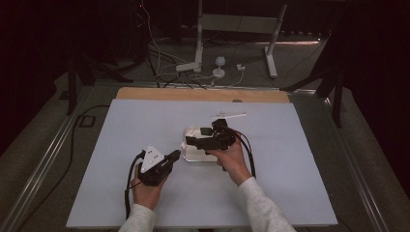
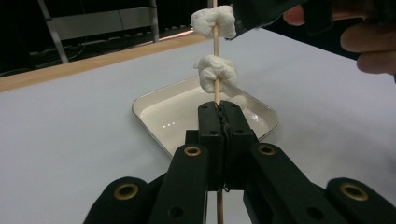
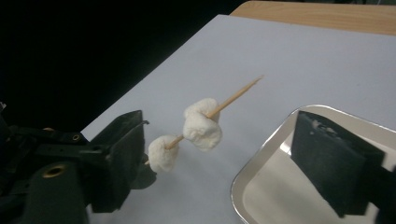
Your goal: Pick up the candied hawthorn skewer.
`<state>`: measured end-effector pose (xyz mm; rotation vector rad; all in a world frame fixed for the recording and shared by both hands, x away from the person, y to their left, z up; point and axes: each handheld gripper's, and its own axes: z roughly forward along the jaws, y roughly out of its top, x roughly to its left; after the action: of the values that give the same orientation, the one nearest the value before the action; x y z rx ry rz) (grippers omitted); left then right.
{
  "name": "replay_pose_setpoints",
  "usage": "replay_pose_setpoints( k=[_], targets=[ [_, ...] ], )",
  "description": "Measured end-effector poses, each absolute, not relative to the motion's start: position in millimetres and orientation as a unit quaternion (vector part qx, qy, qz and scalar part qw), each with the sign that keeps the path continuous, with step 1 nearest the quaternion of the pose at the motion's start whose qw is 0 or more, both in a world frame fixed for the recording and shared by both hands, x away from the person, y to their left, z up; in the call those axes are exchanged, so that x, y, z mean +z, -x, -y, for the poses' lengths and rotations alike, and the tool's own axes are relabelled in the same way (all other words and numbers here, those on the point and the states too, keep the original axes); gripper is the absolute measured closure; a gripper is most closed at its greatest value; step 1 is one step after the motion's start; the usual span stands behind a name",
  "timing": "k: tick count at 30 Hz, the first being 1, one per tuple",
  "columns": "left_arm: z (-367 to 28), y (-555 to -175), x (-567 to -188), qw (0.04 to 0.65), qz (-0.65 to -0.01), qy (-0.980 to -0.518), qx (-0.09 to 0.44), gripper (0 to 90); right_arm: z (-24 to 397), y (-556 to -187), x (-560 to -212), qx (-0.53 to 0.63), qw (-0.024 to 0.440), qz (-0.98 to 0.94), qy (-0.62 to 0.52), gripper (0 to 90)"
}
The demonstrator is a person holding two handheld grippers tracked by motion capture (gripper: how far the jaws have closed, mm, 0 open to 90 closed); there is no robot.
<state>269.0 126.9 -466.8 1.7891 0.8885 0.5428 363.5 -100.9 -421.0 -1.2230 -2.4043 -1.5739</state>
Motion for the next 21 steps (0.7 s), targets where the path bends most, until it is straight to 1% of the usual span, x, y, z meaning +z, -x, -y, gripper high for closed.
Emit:
replay_pose_setpoints(
  k=[6, 12, 13, 14, 15, 18, 19, 21],
  targets=[
    [-124.7, -268.2, -467.0, 0.512, -0.364, -0.745, 0.224, 89.8, 99.5, -366.3, -424.3, -0.507, 0.032, 0.766, 0.393, 43.0],
    [-123.0, -267.7, -467.2, 0.515, -0.357, -0.746, 0.224, 89.9, 98.5, -370.0, -428.6, -0.512, 0.080, 0.758, 0.396, 60.0],
    [-123.0, -267.7, -467.2, 0.515, -0.357, -0.746, 0.224, 89.8, 97.9, -370.4, -428.8, -0.513, 0.086, 0.757, 0.396, 61.5],
    [-123.2, -267.4, -467.0, 0.517, -0.354, -0.746, 0.224, 89.9, 97.3, -371.7, -428.4, -0.513, 0.092, 0.755, 0.398, 64.9],
    [-123.2, -267.0, -466.8, 0.520, -0.352, -0.745, 0.225, 89.9, 97.0, -372.4, -427.0, -0.512, 0.092, 0.755, 0.398, 70.9],
    [-122.4, -266.2, -467.2, 0.515, -0.351, -0.748, 0.227, 90.0, 96.6, -370.5, -425.0, -0.509, 0.088, 0.756, 0.402, 75.2],
    [-122.1, -265.9, -467.3, 0.514, -0.350, -0.748, 0.229, 90.0, 96.6, -370.5, -425.0, -0.509, 0.088, 0.756, 0.402, 75.2],
    [-121.7, -265.2, -466.5, 0.518, -0.347, -0.747, 0.230, 90.0, 97.5, -368.4, -419.6, -0.511, 0.077, 0.756, 0.403, 77.1]
  ],
)
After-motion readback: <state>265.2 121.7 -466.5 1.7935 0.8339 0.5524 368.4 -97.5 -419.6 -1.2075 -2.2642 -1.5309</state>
